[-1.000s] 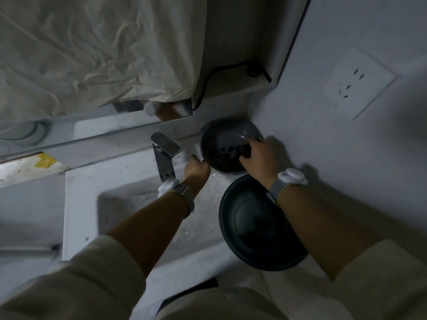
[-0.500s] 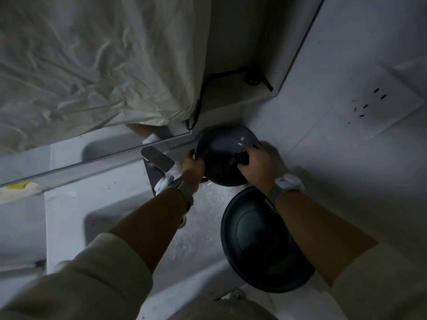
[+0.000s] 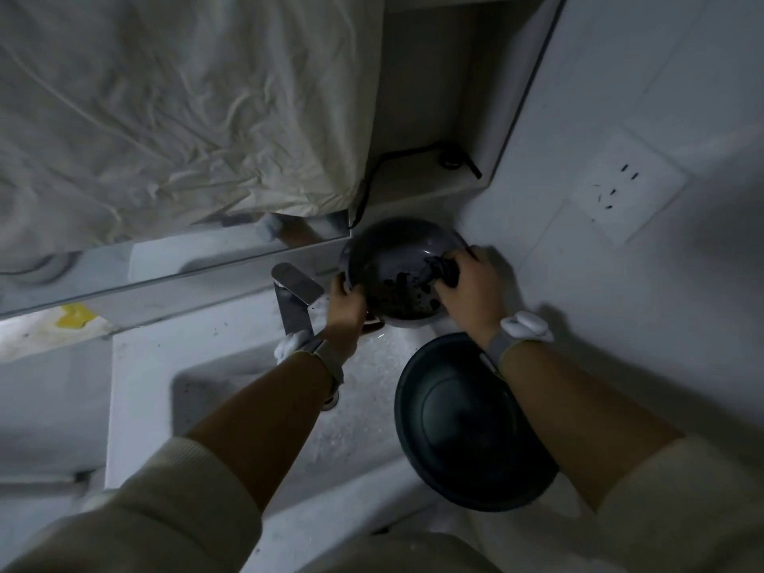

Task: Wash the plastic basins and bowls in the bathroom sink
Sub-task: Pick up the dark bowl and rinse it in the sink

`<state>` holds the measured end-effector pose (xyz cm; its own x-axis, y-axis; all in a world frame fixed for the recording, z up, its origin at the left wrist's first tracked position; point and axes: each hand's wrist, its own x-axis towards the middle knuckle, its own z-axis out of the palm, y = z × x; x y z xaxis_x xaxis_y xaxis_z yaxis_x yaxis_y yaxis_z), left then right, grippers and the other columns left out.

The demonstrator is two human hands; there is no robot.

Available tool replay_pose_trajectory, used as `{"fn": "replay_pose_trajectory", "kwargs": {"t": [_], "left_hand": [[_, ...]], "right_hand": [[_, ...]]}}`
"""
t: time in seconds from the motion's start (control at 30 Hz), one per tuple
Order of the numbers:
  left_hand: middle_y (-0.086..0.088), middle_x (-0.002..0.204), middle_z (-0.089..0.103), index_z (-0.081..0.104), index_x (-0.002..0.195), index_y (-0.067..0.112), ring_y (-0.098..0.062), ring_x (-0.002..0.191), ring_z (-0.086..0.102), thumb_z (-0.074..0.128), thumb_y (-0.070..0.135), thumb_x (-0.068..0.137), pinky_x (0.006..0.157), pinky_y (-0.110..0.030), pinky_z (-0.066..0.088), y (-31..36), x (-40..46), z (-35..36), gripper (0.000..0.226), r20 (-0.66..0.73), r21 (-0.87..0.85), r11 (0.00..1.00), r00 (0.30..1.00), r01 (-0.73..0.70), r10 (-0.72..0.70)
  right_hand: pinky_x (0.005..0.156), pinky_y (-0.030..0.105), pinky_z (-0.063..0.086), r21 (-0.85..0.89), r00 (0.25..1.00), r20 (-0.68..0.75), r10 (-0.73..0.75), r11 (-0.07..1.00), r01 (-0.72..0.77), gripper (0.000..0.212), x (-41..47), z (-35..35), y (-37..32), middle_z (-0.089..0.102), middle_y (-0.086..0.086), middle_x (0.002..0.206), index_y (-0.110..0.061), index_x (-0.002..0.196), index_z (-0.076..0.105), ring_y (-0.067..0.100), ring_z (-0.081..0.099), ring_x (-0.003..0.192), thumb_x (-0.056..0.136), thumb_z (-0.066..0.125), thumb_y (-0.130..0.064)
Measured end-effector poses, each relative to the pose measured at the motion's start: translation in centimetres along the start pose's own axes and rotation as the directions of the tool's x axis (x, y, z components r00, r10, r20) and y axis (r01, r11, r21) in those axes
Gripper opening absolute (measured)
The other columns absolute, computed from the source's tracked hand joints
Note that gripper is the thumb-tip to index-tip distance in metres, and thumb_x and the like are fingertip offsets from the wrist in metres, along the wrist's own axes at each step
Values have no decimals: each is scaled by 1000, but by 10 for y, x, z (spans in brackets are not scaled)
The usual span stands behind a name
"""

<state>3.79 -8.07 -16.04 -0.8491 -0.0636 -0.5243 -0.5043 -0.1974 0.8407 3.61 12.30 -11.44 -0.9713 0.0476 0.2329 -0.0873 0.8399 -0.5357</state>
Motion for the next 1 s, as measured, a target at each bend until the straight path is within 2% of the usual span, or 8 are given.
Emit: {"fn": "replay_pose_trajectory", "kwargs": {"t": [0.13,0.27,0.43,0.53,0.63,0.73,0.87,1.0], "left_hand": [[-17,138,60,31,161,39,-41,109,68,45,18,112,78,-48,64,-5,-23,-3,55,10,-68,998,1000,3,-3],[-18,140,57,41,149,38,-47,113,66,46,16,106,86,-59,66,-7,-53,-1,48,36,-106,994,999,-13,17],[-20,140,56,44,147,27,-48,110,68,48,12,99,73,-51,68,-15,-98,-7,50,18,-195,981,1000,-11,15],[-25,142,58,49,148,18,-49,112,68,52,18,99,73,-51,67,-28,-129,-19,49,-17,-243,970,1000,-27,24],[-25,140,59,52,146,15,-50,115,67,51,35,106,72,-52,66,-37,-155,-32,45,-51,-284,958,999,-29,15],[-23,134,66,58,144,16,-47,114,70,46,50,110,73,-51,67,-51,-182,-54,50,-99,-282,957,994,-71,45],[-19,130,73,63,139,19,-46,117,70,42,45,111,95,-66,61,-67,-208,-86,44,-211,-250,963,976,-97,44],[-21,123,75,63,138,12,-47,112,72,43,39,109,82,-61,65,-78,-234,-118,44,-277,-246,965,961,-95,24]], "right_hand": [[74,41,54,23,998,-30,-48,999,48,27,-13,-17,-8,60,20,112,-1,107,67,37,62,92,83,69,-12],[77,44,53,54,993,-56,-103,993,106,23,-31,-38,-14,58,21,110,2,103,66,37,62,91,84,68,-10],[77,46,54,95,983,-96,-159,981,168,24,-58,-60,-17,56,19,111,0,106,65,37,61,91,84,68,-10],[74,44,54,136,962,-95,-257,954,268,26,-81,-65,-26,56,18,110,-2,108,65,38,61,90,84,70,-9],[74,40,53,181,949,-88,-303,932,315,27,-96,-60,-37,56,18,111,-4,110,65,38,61,90,85,70,-10],[74,33,50,236,937,-61,-345,907,349,27,-116,-51,-51,55,16,112,-6,110,63,35,60,91,85,70,-11],[75,30,47,273,920,11,-392,886,375,27,-136,-31,-68,55,13,113,-9,111,63,33,60,92,85,70,-15],[74,27,43,315,898,94,-430,868,383,25,-150,-14,-89,57,12,110,-10,108,65,32,61,90,84,72,-16]]}}
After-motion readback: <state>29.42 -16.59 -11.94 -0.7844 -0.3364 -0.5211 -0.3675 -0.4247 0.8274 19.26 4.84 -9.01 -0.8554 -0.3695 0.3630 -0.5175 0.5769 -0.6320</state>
